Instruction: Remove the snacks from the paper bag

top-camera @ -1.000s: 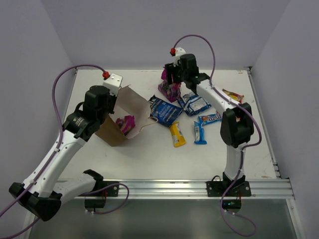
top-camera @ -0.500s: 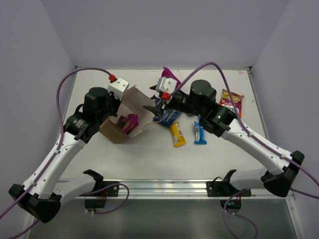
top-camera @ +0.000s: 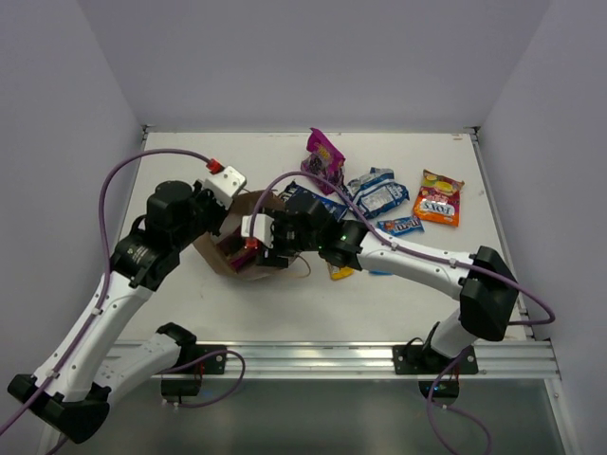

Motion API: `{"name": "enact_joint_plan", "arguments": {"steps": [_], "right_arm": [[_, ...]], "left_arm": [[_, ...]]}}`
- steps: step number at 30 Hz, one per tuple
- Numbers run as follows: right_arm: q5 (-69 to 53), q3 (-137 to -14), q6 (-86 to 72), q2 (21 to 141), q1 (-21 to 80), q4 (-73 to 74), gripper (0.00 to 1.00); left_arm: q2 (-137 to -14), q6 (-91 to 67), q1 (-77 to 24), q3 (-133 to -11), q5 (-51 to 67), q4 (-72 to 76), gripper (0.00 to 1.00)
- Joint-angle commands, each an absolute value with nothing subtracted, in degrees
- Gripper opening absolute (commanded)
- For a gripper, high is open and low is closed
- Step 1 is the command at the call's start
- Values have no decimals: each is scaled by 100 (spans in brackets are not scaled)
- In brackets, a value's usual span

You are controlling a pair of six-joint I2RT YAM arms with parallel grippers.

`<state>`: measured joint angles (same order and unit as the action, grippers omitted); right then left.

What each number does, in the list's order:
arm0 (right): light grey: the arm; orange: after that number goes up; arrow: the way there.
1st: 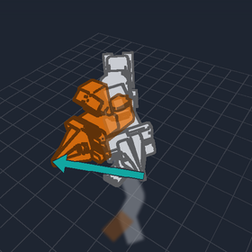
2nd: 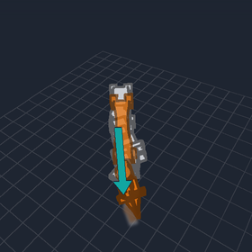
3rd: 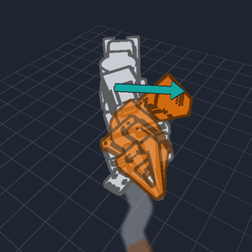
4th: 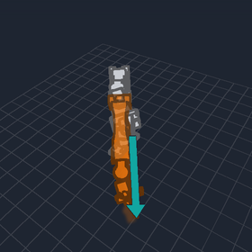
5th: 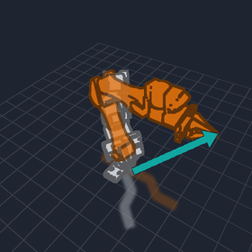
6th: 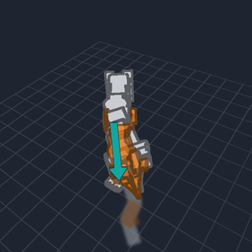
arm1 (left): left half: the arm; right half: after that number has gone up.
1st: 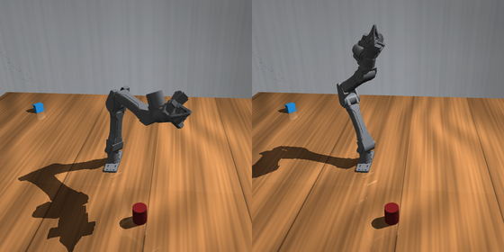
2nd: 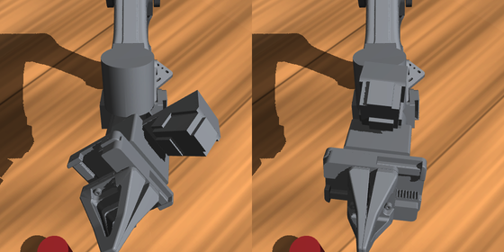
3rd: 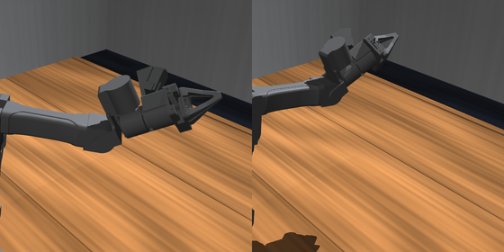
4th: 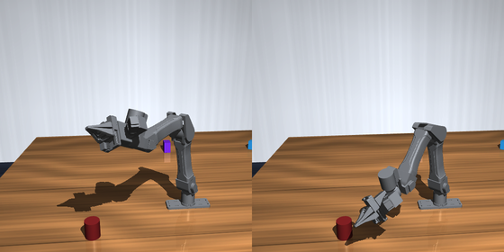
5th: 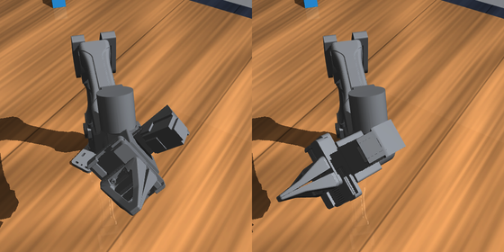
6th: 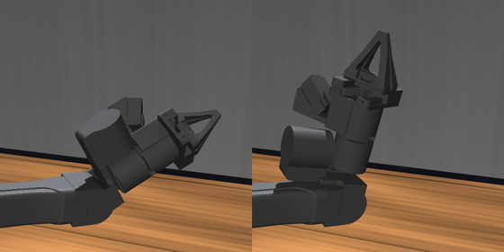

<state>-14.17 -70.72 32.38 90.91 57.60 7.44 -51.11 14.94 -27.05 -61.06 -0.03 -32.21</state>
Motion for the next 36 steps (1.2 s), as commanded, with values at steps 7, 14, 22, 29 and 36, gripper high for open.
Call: {"name": "enact_joint_plan", "arguments": {"steps": [7, 14, 22, 29, 36], "right_arm": [[-791, -6829, 3884, 9377, 6012, 624, 73], [-572, -6908, 4139, 9746, 6038, 317, 73], [-492, -7242, 4377, 10186, 6073, 97, 71], [-580, -7523, 4316, 10486, 6100, 228, 32], [-677, -7146, 4061, 9608, 6108, 202, 0]], "left_arm": [[-4922, 1872, -2681, -5906, 369, -2646, 0], [-4869, 1881, -2681, -5827, 711, -2628, 0], [-4904, 1820, -2681, -5748, 1010, -2619, 0], [-4896, 1819, -2681, -5766, 932, -2645, 0], [-4834, 1723, -2681, -5643, 677, -2505, 0]]}}
